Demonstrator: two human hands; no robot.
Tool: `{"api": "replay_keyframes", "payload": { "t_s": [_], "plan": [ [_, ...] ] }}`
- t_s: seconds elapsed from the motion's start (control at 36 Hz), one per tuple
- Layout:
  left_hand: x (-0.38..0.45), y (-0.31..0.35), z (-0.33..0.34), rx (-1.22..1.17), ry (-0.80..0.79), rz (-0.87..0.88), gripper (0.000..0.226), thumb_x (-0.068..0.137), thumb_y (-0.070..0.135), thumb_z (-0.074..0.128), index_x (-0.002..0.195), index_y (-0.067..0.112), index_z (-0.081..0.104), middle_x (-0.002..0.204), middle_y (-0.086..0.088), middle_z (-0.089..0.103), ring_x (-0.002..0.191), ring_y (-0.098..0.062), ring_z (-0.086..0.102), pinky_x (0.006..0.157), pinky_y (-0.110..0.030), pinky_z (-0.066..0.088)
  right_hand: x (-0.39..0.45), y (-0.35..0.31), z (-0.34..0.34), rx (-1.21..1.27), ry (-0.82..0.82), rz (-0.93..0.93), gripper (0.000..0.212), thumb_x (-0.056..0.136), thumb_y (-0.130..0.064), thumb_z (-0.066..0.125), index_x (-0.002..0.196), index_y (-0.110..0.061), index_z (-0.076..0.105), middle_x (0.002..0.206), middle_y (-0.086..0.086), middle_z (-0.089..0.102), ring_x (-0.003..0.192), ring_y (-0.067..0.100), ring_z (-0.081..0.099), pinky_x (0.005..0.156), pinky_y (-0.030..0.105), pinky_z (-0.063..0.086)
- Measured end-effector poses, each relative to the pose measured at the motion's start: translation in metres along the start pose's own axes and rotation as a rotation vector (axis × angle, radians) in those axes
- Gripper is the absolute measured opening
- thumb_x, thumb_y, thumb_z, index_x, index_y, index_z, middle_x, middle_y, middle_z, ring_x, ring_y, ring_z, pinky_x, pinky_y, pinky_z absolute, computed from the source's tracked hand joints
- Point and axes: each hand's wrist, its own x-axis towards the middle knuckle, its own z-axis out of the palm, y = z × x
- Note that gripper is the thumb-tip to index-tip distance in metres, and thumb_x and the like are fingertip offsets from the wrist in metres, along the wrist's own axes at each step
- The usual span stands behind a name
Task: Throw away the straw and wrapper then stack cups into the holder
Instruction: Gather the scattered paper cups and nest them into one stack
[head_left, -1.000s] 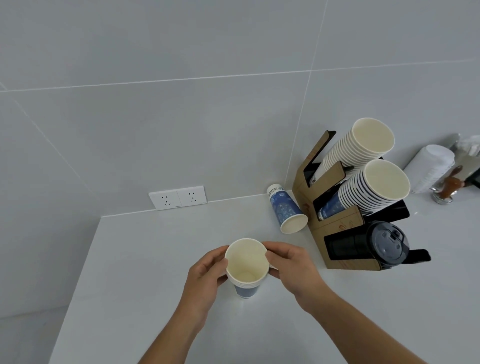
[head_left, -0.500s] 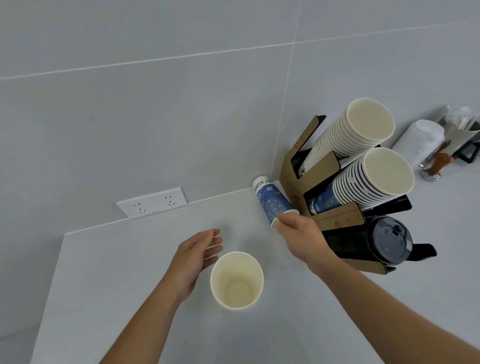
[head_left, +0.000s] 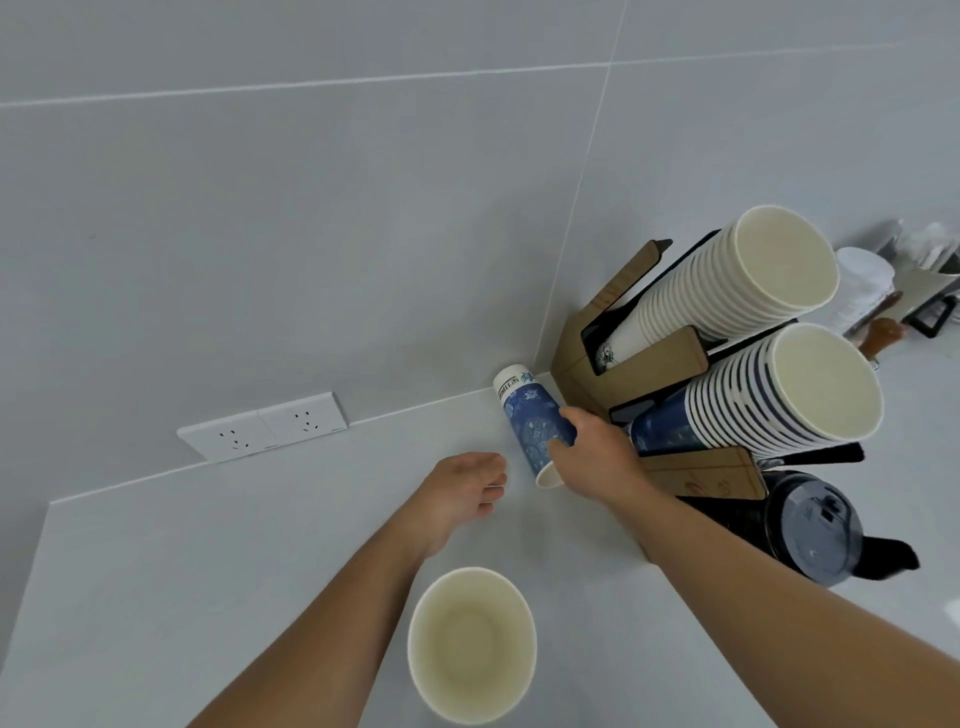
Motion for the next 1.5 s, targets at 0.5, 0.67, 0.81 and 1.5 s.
{"api": "replay_keyframes", "payload": {
  "t_s": [0.5, 0.67, 0.81, 1.5],
  "plan": [
    [0.014, -0.008, 0.006, -0.247, -0.041, -0.068, 0.015, 0.098, 0.018, 0.05, 0.097, 0.024, 0.064, 0.093, 0.002, 0.069, 0.091, -0.011, 0.063, 0.1, -0.033, 0.043, -0.001, 0.004, 0.01, 0.02, 0.029, -0.08, 0.038, 0.088, -0.02, 0.063, 0.125, -0.015, 0.066, 0.118, 0.004, 0.069, 0.103, 0.02, 0.063, 0.08, 0.023, 0.044],
    [0.003, -0.004, -0.002, -0.345, -0.008, 0.015, 0.014, 0.095, 0.016, 0.054, 0.097, 0.018, 0.068, 0.09, 0.0, 0.072, 0.095, -0.017, 0.065, 0.095, -0.03, 0.047, -0.007, -0.002, 0.01, 0.185, 0.025, -0.088, 0.036, 0.086, -0.022, 0.066, 0.122, -0.015, 0.069, 0.109, -0.001, 0.07, 0.097, 0.016, 0.065, 0.083, 0.028, 0.052],
    [-0.009, 0.004, -0.012, -0.511, 0.089, 0.155, 0.019, 0.095, 0.01, 0.054, 0.107, 0.001, 0.067, 0.095, -0.012, 0.073, 0.09, -0.022, 0.07, 0.086, -0.03, 0.058, -0.017, -0.009, 0.002, 0.297, 0.003, -0.119, 0.035, 0.089, -0.026, 0.063, 0.124, -0.021, 0.067, 0.115, -0.001, 0.069, 0.101, 0.014, 0.065, 0.084, 0.028, 0.052],
    [-0.205, 0.076, -0.011, -0.28, 0.304, 0.733, 0.018, 0.089, 0.007, 0.064, 0.095, 0.017, 0.078, 0.09, 0.0, 0.078, 0.079, -0.015, 0.073, 0.072, -0.029, 0.06, -0.169, -0.09, -0.096, 0.776, 0.087, -0.641, 0.03, 0.094, -0.011, 0.059, 0.093, -0.035, 0.078, 0.097, -0.013, 0.078, 0.098, 0.006, 0.071, 0.095, 0.034, 0.054]
  ]
}}
